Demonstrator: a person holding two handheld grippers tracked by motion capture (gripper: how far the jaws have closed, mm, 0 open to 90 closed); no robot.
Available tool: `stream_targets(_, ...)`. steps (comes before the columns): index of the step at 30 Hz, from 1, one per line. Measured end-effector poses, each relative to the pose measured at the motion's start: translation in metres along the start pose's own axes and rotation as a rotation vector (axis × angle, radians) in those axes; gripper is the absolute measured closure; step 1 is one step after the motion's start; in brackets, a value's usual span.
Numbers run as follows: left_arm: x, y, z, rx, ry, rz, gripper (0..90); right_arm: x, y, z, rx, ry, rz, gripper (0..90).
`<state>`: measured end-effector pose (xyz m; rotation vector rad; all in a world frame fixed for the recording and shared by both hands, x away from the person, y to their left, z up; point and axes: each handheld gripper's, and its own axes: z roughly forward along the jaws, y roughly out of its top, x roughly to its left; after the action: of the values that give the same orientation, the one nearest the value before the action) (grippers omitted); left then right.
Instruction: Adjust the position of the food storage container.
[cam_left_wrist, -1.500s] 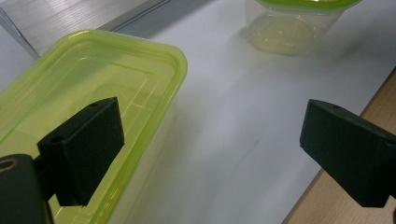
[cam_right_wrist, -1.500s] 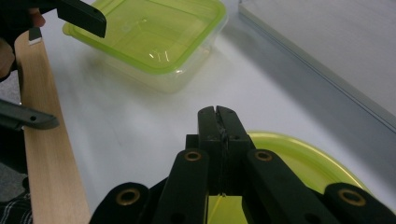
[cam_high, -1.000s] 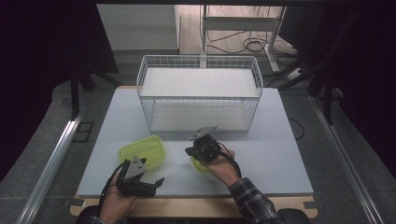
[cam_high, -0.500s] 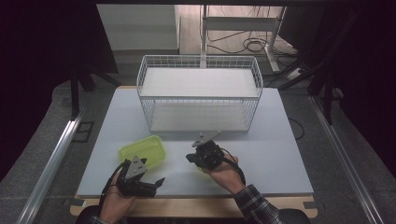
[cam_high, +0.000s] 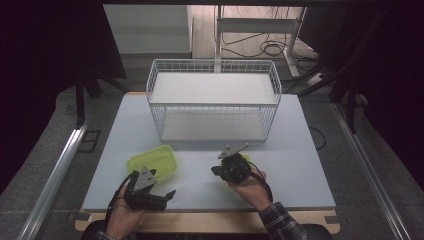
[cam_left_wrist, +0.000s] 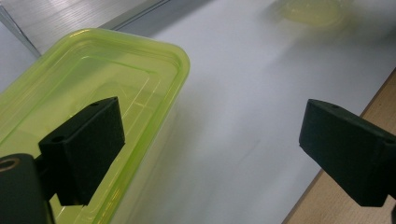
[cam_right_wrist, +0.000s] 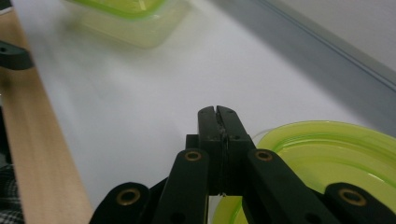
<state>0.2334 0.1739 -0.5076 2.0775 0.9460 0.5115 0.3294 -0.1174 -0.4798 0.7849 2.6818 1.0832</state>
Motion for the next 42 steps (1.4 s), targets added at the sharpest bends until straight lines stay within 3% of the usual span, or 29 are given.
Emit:
stream_targets(19,0.005,-0.001,-0.001,-0.004,-0.005,-0.018,6.6,-0.052,-0.034,-0.042,-0.014,-0.167,0.114,88.9)
stream_targets(31,0.01,-0.004,-0.001,0.028,0.015,-0.01,6.9,-0.085,-0.06,-0.069,-0.02,-0.286,0.199,89.0)
stream_targets(35,0.013,-0.004,-0.002,0.048,0.037,-0.008,5.8,-0.085,-0.062,-0.068,-0.022,-0.287,0.21,89.0)
stream_targets(38,0.02,-0.004,-0.006,0.048,0.037,-0.026,6.6,-0.08,-0.059,-0.069,-0.034,-0.273,0.19,88.9)
stream_targets(41,0.026,-0.004,-0.014,0.052,0.069,-0.031,15.3,-0.076,-0.057,-0.068,-0.044,-0.261,0.174,88.9)
stream_targets(42,0.029,-0.003,-0.017,0.051,0.076,-0.037,21.9,-0.075,-0.057,-0.068,-0.049,-0.255,0.167,88.9)
